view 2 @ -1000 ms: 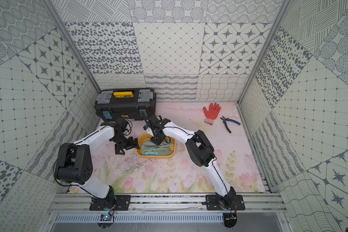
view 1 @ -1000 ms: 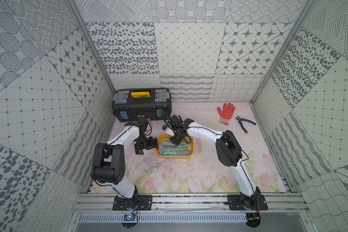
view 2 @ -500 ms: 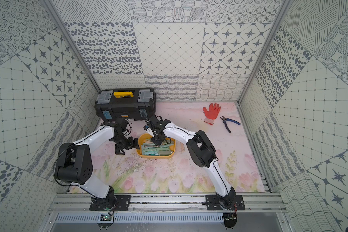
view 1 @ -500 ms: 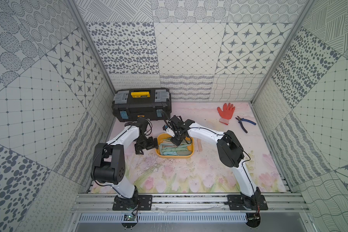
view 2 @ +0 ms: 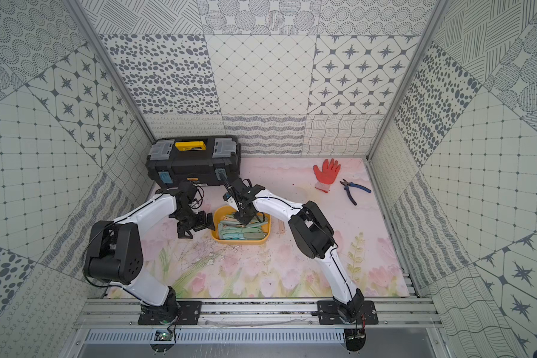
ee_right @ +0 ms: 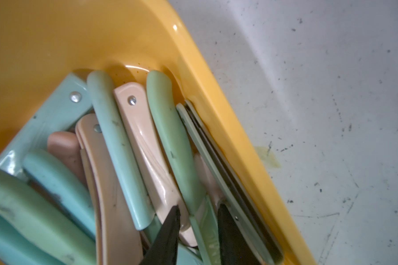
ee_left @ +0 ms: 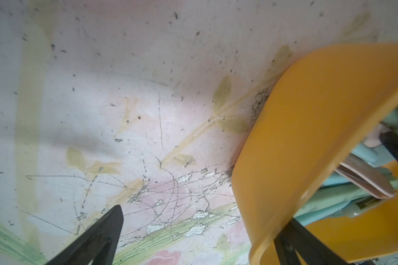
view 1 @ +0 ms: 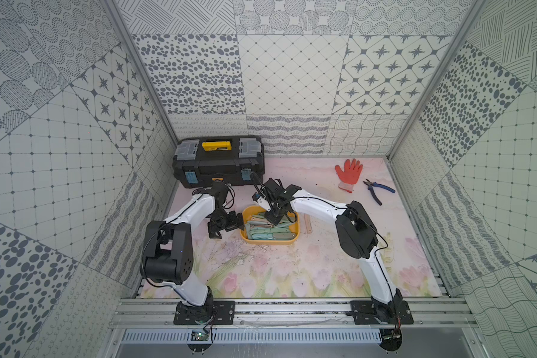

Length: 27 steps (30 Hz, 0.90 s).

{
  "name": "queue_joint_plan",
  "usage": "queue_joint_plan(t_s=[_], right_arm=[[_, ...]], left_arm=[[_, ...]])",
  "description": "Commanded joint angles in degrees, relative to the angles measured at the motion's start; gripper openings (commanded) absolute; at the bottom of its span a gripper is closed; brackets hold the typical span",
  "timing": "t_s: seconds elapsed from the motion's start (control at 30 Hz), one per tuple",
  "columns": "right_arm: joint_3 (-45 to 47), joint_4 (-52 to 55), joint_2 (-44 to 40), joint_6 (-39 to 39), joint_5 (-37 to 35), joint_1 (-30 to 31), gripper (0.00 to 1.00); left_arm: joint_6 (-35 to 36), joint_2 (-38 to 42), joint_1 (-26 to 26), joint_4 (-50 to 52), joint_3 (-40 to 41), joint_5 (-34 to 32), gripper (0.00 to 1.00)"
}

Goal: Take the fruit knife out of the storage box
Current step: Pick up the fruit knife from the storage box.

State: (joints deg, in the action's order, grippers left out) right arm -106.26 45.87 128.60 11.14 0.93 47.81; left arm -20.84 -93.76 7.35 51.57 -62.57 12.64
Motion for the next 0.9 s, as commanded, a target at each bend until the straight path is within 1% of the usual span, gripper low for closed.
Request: queue_joint_plan(t_s=[0.0,0.07,0.2,0.4,0.73,0.87], right_arm=[[0.87,-0.30,-1.86,0.24,-0.04,0.09,0.31],[1.29,-0.17,-1.78,0.14,0.49,0.16,0.31],[0.99,0.60,-0.54,0.38,-0.68,0.13,0.30],[0.43,0.77,0.43,0.28,-1.99,0.11,0.20],[1.47,-1.22,-2.68,0.36,-1.15,0.10,0.10],[1.84,-1.47,-4.67,0.05,-0.66,0.20,0.08]], left_arm=[[-0.43,0.23,-0.51,0.90,-0.22,0.15,0.98],[-0.45,0.22,-0.51,0.86,-0.19,0.17,0.98],[-0.38,0.13,-0.59,0.90,-0.28,0.22,0.98],[-0.43,0.23,-0.58,0.90,-0.19,0.12,0.98],[-0.51,-0.02,-0.53,0.90,-0.30,0.20,0.98],[-0.52,-0.09,-0.66,0.84,-0.43,0.24,0.98]])
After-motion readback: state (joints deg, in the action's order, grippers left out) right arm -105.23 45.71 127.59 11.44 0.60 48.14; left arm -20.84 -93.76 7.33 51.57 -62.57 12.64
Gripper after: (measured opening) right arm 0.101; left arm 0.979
